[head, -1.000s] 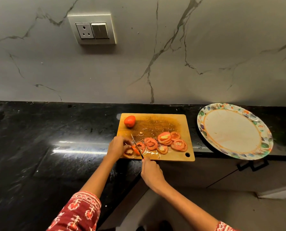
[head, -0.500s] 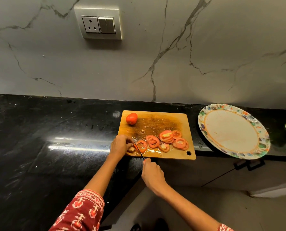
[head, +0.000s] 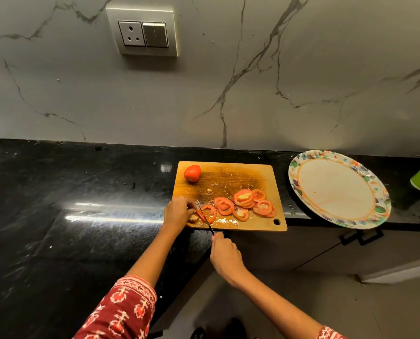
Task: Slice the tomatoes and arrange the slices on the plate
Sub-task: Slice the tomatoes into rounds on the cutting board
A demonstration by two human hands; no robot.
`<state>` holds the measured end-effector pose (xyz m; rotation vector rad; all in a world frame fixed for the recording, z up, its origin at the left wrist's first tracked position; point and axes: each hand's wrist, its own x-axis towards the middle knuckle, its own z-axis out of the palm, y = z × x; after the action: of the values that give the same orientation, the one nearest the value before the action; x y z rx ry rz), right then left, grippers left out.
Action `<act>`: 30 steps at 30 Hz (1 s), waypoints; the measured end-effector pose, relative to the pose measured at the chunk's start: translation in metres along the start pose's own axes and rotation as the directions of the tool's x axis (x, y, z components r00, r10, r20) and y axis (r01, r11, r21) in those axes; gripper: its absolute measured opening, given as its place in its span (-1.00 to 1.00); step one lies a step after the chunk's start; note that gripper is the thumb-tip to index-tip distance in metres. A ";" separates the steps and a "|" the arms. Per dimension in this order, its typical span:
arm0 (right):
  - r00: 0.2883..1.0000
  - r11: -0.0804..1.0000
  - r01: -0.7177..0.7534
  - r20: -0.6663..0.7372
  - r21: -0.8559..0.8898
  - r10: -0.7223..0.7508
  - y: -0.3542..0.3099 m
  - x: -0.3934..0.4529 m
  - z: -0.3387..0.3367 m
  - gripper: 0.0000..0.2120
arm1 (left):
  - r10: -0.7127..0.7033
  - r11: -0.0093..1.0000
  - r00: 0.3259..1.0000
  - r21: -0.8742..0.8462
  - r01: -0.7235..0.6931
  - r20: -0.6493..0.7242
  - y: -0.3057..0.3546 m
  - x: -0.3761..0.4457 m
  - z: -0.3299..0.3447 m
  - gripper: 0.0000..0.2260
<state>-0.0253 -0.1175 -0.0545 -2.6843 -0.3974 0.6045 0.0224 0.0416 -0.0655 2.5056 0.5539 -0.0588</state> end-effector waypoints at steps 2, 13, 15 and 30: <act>1.000 1.000 0.002 0.000 0.013 -0.002 0.000 -0.001 0.000 -0.69 | 0.001 1.000 1.000 0.005 -0.001 -0.002 0.000 0.000 0.000 -0.94; 1.000 1.000 0.004 -0.001 -0.006 -0.004 -0.001 -0.002 0.003 -0.69 | 0.005 1.000 1.000 0.006 -0.005 -0.014 0.001 -0.002 0.000 -0.93; 1.000 1.000 0.006 -0.007 0.005 -0.006 -0.002 -0.002 0.004 -0.69 | 0.004 1.000 1.000 0.003 -0.004 -0.019 0.001 -0.002 0.000 -0.93; 1.000 1.000 0.019 -0.018 0.016 -0.018 -0.002 -0.004 0.006 -0.73 | -0.003 1.000 0.999 0.004 0.003 -0.041 0.003 -0.004 0.001 -0.93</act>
<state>-0.0316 -0.1153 -0.0575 -2.6662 -0.4107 0.5761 0.0195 0.0373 -0.0641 2.5152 0.5746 -0.0090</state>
